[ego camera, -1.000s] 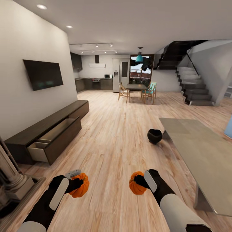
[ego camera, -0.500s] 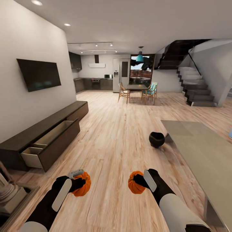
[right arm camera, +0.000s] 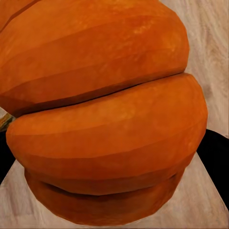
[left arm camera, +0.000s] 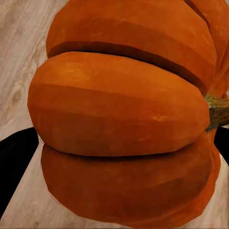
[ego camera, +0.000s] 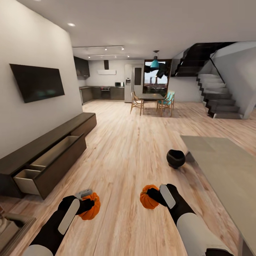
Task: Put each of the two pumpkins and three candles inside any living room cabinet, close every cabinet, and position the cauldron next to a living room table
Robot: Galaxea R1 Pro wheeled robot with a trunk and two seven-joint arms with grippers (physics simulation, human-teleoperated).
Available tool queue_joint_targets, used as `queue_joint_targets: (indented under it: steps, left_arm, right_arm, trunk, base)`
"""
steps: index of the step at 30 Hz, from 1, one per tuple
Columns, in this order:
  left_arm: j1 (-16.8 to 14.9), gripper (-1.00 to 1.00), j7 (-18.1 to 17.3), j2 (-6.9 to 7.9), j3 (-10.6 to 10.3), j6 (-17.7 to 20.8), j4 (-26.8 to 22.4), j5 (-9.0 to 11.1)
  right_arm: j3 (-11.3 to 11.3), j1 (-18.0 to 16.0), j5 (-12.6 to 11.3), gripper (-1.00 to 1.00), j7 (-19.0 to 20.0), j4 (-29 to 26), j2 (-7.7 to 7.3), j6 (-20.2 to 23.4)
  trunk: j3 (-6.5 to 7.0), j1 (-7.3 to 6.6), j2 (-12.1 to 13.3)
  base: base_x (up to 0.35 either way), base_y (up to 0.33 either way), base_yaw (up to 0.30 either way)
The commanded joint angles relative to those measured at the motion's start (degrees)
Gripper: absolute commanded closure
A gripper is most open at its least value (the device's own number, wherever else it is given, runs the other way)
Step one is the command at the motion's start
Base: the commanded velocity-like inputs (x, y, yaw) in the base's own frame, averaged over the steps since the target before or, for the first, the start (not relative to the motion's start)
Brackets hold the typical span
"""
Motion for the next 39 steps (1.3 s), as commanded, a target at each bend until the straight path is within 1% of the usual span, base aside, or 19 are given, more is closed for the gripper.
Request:
queue_joint_targets:
  steps: [1,6,16,20,26,29,31,32,34,39]
  left_arm:
    - [0.0,1.00,0.6,0.06,-0.2,0.0,-0.1,0.5]
    - [0.0,1.00,0.6,0.07,-0.2,0.0,0.0,0.5]
    - [0.0,1.00,0.6,0.07,-0.2,0.0,0.0,0.4]
    - [0.0,1.00,0.6,0.09,-0.2,0.0,0.0,0.4]
    - [0.0,1.00,0.6,0.06,-0.3,-0.1,0.0,0.4]
    - [0.0,1.00,0.6,0.05,-0.4,-1.4,0.0,0.4]
    - [0.0,1.00,0.6,0.11,-2.1,-2.7,0.0,0.4]
    - [0.0,1.00,0.6,0.12,-3.5,-3.0,-0.1,0.4]
    - [0.0,1.00,0.6,0.13,-4.8,-3.3,-0.1,0.5]
    - [0.0,1.00,0.6,0.14,-5.4,-3.5,-0.2,0.5]
  right_arm:
    - [-0.3,0.0,-0.8,1.00,-0.6,-0.3,0.09,0.1]
    - [-0.3,0.0,-1.3,1.00,-0.6,-0.7,0.18,0.3]
    - [-0.3,0.0,-1.5,1.00,-0.3,-0.7,-0.18,0.3]
    - [-0.2,0.0,-1.5,1.00,-0.2,-0.6,0.13,0.3]
    - [-0.2,0.0,-1.6,1.00,-0.1,-0.6,0.21,0.3]
    - [-0.2,0.0,-1.6,1.00,-0.1,-0.6,0.24,0.4]
    - [-0.2,0.0,-1.6,1.00,-0.1,-0.6,0.23,0.4]
    - [-0.3,0.0,-1.6,1.00,-0.1,-0.6,0.22,0.4]
    - [-0.3,0.0,-1.6,1.00,-0.1,-0.5,0.23,0.4]
    - [-0.3,0.0,-1.6,1.00,-0.1,-0.4,0.26,0.5]
  trunk:
    - [-0.06,0.03,0.0]
    - [-0.06,0.03,0.0]
    - [-0.06,0.03,0.0]
    - [-0.06,0.03,0.0]
    - [-0.06,0.03,0.0]
    - [-0.06,0.03,0.0]
    - [-0.06,0.03,0.0]
    - [-0.06,0.03,0.0]
    - [-0.06,0.03,0.0]
    - [-0.06,0.03,0.0]
  base:
    - [0.341,0.000,0.000]
    - [0.341,0.000,0.000]
    - [0.341,0.000,0.000]
    - [0.341,0.000,0.000]
    - [0.341,0.000,0.000]
    - [0.340,0.000,0.000]
    - [0.244,0.000,0.000]
    - [0.104,0.000,0.000]
    - [0.050,0.000,0.000]
    - [0.010,0.000,0.000]
